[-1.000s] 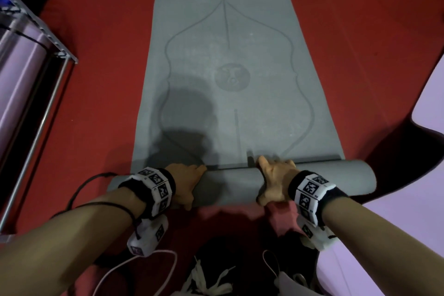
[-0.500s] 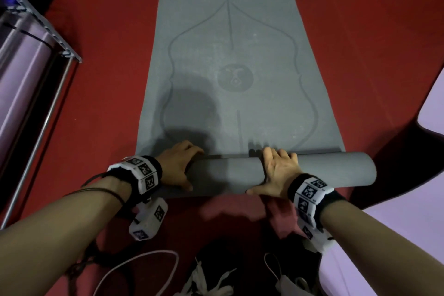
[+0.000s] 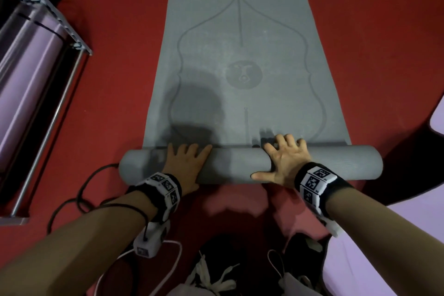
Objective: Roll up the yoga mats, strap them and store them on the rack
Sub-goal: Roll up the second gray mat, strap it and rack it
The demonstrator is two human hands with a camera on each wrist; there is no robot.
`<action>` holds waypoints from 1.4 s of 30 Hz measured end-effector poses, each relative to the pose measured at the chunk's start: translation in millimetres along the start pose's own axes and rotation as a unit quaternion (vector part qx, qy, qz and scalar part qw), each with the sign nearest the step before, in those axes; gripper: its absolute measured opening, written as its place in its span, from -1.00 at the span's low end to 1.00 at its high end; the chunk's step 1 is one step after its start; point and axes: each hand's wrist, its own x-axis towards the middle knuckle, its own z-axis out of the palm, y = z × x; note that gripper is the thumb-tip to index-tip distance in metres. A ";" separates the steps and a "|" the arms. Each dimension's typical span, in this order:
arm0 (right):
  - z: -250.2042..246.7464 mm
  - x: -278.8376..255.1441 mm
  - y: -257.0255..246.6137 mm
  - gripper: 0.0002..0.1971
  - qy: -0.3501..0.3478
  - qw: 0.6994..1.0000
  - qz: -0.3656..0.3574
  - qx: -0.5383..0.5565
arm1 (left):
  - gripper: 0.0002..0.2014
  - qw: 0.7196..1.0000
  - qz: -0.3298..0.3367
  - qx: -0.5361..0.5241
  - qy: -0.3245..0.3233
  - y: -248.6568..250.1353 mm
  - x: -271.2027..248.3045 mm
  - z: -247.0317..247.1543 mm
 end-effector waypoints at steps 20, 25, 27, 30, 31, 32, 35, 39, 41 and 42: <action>4.2 -31.2 -5.5 -0.06 -0.073 0.993 -0.039 0.079 | 0.00 0.957 0.124 -0.102 -0.243 -16.5 12.3 -28.3; 2.1 -39.4 -29.1 0.12 -0.041 0.998 -0.001 -0.046 | -0.01 0.945 0.101 -0.178 -0.256 -18.0 22.0 -26.8; 3.0 -38.0 -30.0 0.12 -0.028 1.000 0.008 -0.010 | 0.01 0.952 0.087 -0.193 -0.222 -20.4 22.7 -25.2; -2.4 -25.0 -15.9 -0.02 -0.034 0.999 0.003 0.041 | -0.04 0.959 0.075 -0.241 -0.129 -27.8 17.9 -29.8; -5.7 -19.8 -10.1 -0.09 -0.042 0.997 -0.001 0.071 | -0.10 0.960 0.077 -0.255 -0.087 -29.5 14.9 -32.2; -9.8 -14.5 -4.5 -0.16 -0.047 0.994 -0.005 0.100 | -0.18 0.962 0.081 -0.256 -0.045 -30.3 11.4 -34.0; -14.3 -2.2 6.1 -0.25 -0.060 0.986 -0.013 0.157 | -0.17 0.982 0.082 -0.171 0.013 -16.9 -3.6 -30.1; -4.5 2.0 7.8 -0.18 -0.042 0.987 -0.034 0.149 | 0.11 0.999 0.020 -0.041 -0.030 18.1 -15.1 -14.7; 0.1 0.5 7.6 -0.09 -0.024 0.992 -0.024 0.123 | 0.14 1.000 0.012 -0.020 -0.012 20.8 -7.9 -13.5; 1.4 -0.8 6.8 -0.05 -0.014 0.995 -0.012 0.100 | 0.13 1.000 0.013 -0.017 -0.006 18.3 -3.7 -14.3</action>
